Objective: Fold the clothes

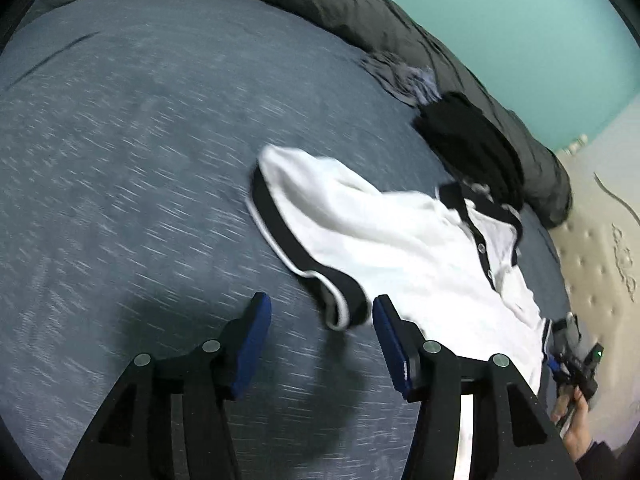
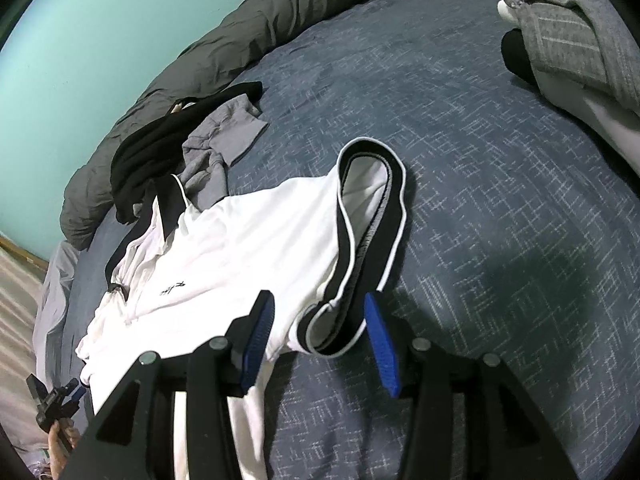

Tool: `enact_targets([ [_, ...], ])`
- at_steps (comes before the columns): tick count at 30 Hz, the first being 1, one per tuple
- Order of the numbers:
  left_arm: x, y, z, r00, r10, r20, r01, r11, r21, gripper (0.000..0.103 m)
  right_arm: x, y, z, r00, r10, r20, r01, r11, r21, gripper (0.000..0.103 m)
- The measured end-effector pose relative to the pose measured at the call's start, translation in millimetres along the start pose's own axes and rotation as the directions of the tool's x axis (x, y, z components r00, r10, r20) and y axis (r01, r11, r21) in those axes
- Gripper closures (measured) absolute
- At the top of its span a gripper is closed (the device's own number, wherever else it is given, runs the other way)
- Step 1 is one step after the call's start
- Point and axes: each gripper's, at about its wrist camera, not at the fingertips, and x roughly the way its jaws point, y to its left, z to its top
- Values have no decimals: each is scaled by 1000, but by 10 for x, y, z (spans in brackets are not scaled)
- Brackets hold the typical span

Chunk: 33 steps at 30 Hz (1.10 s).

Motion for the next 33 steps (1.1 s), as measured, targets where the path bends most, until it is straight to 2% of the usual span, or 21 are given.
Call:
enact_targets([
  [2,89,-49,-38,1000,-11,-10,11,1000,0,47,9,9,-6,1000,3,-3,-3,1000,3,55],
  [3,123,-69,-51,1000,-9,-11,9,1000,7,50,13,14,-8,1000,5,-4,-5,1000,4,55],
  [4,156,-88,-62,1000,-8,-13,8,1000,13,57,17,20,-9,1000,7,-4,-7,1000,5,55],
  [5,188,-104,-67,1000,-9,-17,9,1000,19,75,19,27,-7,1000,11,-3,-11,1000,5,55],
  [6,216,-120,-73,1000,-9,-20,10,1000,26,81,22,33,-4,1000,15,-1,-15,1000,6,55],
  [7,221,-132,-82,1000,-5,-17,5,999,36,82,26,37,0,1000,17,-1,-17,1000,7,55],
  [9,204,-154,-98,1000,7,-9,-6,998,58,99,35,42,10,1000,20,-1,-20,1000,8,56],
  [11,166,-172,-111,1000,21,0,-21,996,82,99,38,47,19,1000,21,1,-21,1000,6,55],
  [14,49,-166,-120,999,36,29,-38,994,98,99,52,33,25,999,-45,-3,45,999,5,55],
  [16,-12,-151,-106,998,40,43,-44,994,102,99,61,-17,15,999,-39,-6,39,999,23,56],
  [18,-54,-132,-108,998,48,46,-53,993,110,99,79,-31,-5,1000,1,-17,0,1000,8,72],
  [20,-62,-124,-102,997,57,44,-62,991,118,99,73,26,-42,1000,9,-19,-10,998,-55,93],
  [22,-69,-106,-94,997,65,43,-70,990,120,99,73,54,-70,999,22,-27,-25,996,-83,100],
  [29,-86,-24,-55,995,96,35,-100,988,121,100,-208,-208,99,999,-31,38,33,998,-58,102],
  [33,-93,34,-67,994,106,28,-108,989,102,100,-182,-401,92,994,-105,6,106,992,-66,102],
])
